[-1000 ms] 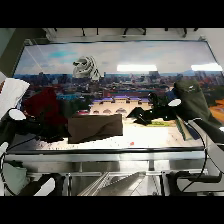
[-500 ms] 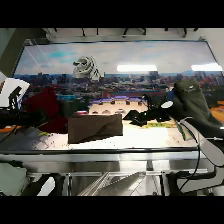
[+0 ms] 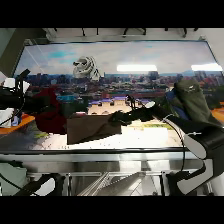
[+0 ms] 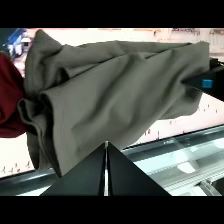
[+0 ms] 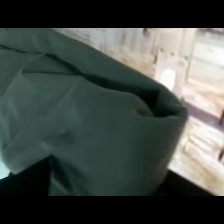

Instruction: Fold the shirts.

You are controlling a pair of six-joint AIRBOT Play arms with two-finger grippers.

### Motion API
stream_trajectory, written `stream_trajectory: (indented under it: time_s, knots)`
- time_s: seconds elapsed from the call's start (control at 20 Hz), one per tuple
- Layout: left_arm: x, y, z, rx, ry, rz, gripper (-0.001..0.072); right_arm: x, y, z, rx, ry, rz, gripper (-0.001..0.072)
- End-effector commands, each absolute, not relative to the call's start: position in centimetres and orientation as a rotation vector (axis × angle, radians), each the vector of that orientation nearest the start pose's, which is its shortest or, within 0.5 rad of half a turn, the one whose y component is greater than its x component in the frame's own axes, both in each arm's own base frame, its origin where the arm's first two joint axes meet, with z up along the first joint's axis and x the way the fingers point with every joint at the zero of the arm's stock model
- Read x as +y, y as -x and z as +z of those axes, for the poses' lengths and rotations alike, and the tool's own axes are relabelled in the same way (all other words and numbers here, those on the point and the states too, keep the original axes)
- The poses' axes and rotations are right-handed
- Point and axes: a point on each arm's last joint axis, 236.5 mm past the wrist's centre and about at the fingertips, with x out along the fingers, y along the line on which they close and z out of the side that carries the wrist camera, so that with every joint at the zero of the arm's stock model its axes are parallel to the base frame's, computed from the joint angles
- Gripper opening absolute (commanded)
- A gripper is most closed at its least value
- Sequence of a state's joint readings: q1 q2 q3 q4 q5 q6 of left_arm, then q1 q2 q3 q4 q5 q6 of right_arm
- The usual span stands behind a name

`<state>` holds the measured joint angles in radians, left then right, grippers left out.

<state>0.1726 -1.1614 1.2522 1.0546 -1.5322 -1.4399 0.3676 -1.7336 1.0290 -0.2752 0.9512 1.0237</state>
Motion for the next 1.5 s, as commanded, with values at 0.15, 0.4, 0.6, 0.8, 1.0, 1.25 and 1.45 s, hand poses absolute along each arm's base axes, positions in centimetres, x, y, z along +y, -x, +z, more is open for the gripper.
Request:
stream_trajectory:
  time_s: [0.15,0.4,0.6,0.8,1.0,1.25,1.45]
  knots:
    - [-7.5,-33.0,9.4,1.342,0.363,-0.391,0.0011,31.3,-32.5,-6.8,1.469,-0.661,0.821,0.0026]
    - [-8.2,-33.3,9.5,1.324,0.342,-0.411,0.0011,19.4,-30.5,0.1,1.338,-0.501,0.506,0.0026]
    - [-10.0,-33.5,9.6,1.306,0.309,-0.447,0.0012,14.8,-30.4,9.5,1.016,-0.651,0.452,0.0027]
    - [-10.8,-33.6,9.7,1.297,0.298,-0.465,0.0011,11.9,-32.5,19.2,0.655,-0.748,0.448,0.0027]
    - [-10.9,-33.6,9.7,1.296,0.302,-0.470,0.0012,7.6,-37.0,24.7,0.504,-0.697,0.367,0.0026]
    - [-10.8,-33.6,9.6,1.298,0.296,-0.464,0.0012,3.6,-44.6,29.1,0.420,-0.655,0.329,0.0026]
    - [-10.1,-33.7,9.4,1.300,0.294,-0.458,0.0012,2.0,-49.4,31.8,0.362,-0.604,0.336,0.0026]
